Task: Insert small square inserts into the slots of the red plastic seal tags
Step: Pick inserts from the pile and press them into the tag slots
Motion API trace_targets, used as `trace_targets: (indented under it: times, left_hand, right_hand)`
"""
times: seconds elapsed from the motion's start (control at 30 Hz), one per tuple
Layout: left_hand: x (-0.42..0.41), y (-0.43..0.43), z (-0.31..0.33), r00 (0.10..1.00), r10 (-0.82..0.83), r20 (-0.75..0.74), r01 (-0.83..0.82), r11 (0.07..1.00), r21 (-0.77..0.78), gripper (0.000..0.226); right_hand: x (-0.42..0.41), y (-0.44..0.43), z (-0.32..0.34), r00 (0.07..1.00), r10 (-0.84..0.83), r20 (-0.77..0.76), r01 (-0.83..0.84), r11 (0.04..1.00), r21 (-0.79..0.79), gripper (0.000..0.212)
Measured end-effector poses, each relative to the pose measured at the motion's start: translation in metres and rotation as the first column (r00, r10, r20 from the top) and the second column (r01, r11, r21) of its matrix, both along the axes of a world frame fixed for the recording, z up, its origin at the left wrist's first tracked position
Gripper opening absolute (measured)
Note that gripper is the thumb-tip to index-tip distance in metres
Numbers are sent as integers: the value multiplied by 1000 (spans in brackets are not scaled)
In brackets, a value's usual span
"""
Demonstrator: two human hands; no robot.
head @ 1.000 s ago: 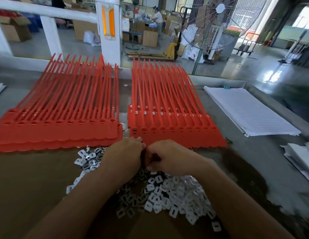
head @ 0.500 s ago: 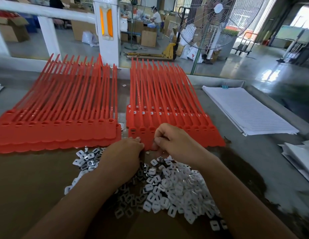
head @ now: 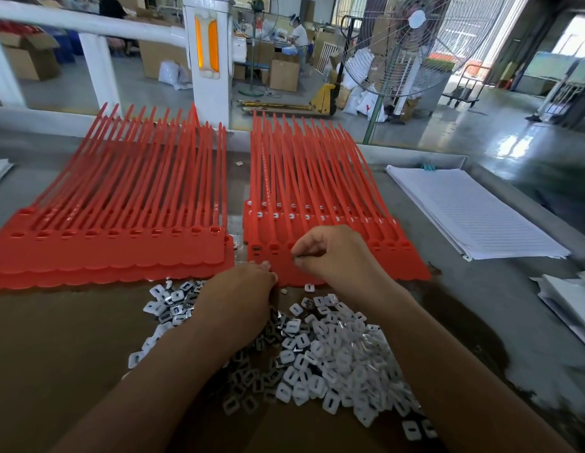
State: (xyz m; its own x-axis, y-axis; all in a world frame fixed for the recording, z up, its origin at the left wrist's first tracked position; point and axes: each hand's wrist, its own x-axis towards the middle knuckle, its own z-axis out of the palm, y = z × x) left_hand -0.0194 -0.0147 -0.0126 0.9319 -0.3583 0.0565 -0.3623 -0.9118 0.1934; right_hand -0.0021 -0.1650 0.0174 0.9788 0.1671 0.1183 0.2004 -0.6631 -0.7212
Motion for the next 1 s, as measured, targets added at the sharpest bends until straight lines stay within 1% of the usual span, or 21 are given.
trace_targets:
  times: [0.07,0.2,0.47,0.63,0.87,1.0]
  left_hand:
    - [0,0,0,1000,-7,15,7,1000,-4,47]
    - [-1,0,0,1000,-1,26,1,1000,-14,47]
    - [0,1,-1,1000,-11,26,12,999,-32,39]
    - [0,1,-2,999,-20,45,22,999,-36,39]
    - [0,2,-3,998,-26,49,27,1000,-15,41]
    - [-1,2,-3,998,-28,59,29,999,-14,43]
  right_hand:
    - [9,3,3,1000,-6,-18,6,999,-45,20]
    - [31,12,6,1000,-17,-22,15,994,-111,9]
    - [51,28,-12,998,-39,-56,32,992,-122,13]
    - [53,32,-15,998,-42,-54,29,975,-221,16]
    - [58,35,-15,986,-138,-90,116,969,-218,13]
    - [62,36,-13,974,-162,-159,132,973,-189,10]
